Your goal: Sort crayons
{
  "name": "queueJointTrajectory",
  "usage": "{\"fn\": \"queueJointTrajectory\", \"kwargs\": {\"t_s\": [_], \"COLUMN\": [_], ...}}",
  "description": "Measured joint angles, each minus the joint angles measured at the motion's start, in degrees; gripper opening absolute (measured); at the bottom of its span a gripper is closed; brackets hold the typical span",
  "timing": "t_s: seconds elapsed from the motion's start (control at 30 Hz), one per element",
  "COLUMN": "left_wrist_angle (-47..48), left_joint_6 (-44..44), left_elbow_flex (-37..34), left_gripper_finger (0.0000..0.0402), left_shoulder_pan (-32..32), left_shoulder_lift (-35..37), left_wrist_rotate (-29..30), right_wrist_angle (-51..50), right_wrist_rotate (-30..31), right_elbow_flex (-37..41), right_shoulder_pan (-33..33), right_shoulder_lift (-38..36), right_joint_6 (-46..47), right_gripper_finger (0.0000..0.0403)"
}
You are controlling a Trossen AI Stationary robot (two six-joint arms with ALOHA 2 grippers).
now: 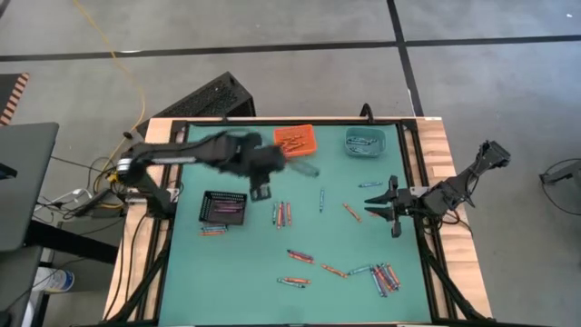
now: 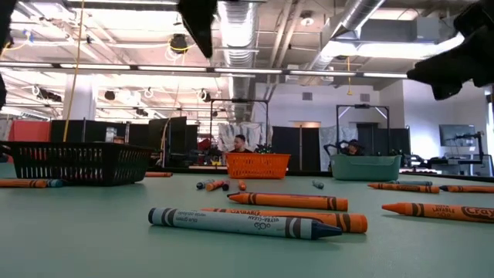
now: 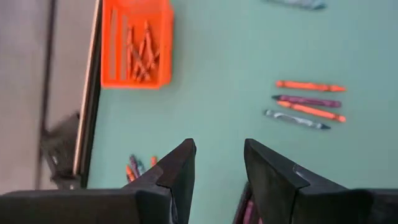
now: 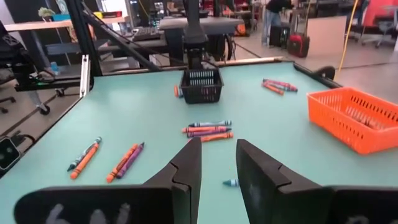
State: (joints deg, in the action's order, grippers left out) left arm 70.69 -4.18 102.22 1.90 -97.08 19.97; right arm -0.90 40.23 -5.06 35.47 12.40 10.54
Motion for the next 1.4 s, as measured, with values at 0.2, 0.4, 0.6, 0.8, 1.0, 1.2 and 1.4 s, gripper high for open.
{"fn": "queueJointTrajectory", "kwargs": {"t_s": [0.2, 0.4, 0.6, 0.8, 1.0, 1.2, 1.4], "left_wrist_angle": [-14.9, -32.8, -53.5, -70.1, -67.8, -64.0, -55.6], "left_joint_6": [-3.7, -12.1, -9.9, -4.6, -4.0, -2.5, -7.0], "left_elbow_flex": [-23.9, -48.7, -65.0, -77.6, -81.9, -81.9, -81.9], "left_gripper_finger": [0.0128, 0.0128, 0.0128, 0.0128, 0.0128, 0.0128, 0.0128], "left_shoulder_pan": [-8.5, -14.1, -19.8, -23.0, -23.0, -22.9, -22.9], "left_shoulder_lift": [15.1, 31.6, 47.2, 61.5, 72.2, 84.1, 93.2], "left_wrist_rotate": [4.3, 4.5, 4.6, 8.3, 9.4, 7.9, 11.3], "right_wrist_angle": [0.2, 1.9, 6.1, 5.9, -11.8, -27.6, -42.5], "right_wrist_rotate": [0.0, 0.3, 0.4, -1.8, -7.9, -16.5, -26.4], "right_elbow_flex": [0.0, 0.0, 0.1, -3.2, -12.3, -22.4, -30.3], "right_shoulder_pan": [0.0, -0.4, -4.6, -11.2, -19.4, -28.0, -37.1], "right_shoulder_lift": [0.0, 0.0, 0.5, 1.4, 11.4, 27.7, 43.5], "right_joint_6": [0.6, 0.6, -6.1, 0.9, 14.5, 21.9, 11.5], "right_gripper_finger": [0.0107, 0.0107, 0.0107, 0.0107, 0.0107, 0.0107, 0.0107]}}
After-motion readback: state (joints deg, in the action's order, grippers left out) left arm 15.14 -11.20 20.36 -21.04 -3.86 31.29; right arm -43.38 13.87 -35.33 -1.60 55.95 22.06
